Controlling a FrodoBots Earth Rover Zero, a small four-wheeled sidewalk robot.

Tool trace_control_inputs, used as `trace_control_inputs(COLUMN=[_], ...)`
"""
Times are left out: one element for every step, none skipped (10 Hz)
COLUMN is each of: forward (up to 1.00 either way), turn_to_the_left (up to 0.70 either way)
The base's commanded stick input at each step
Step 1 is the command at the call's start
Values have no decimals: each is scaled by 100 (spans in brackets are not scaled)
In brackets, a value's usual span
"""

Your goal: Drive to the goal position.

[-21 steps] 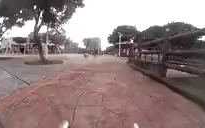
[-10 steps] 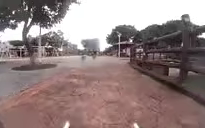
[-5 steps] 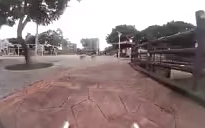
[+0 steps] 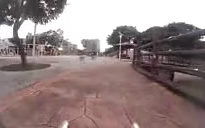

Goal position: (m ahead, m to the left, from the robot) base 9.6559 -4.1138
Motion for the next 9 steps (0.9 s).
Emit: trace_control_inputs(forward=[70, 70, 70, 70, 70, 70, 70, 70, 70], turn_to_the_left=[0, 0, 0, 0, 0, 0, 0, 0, 0])
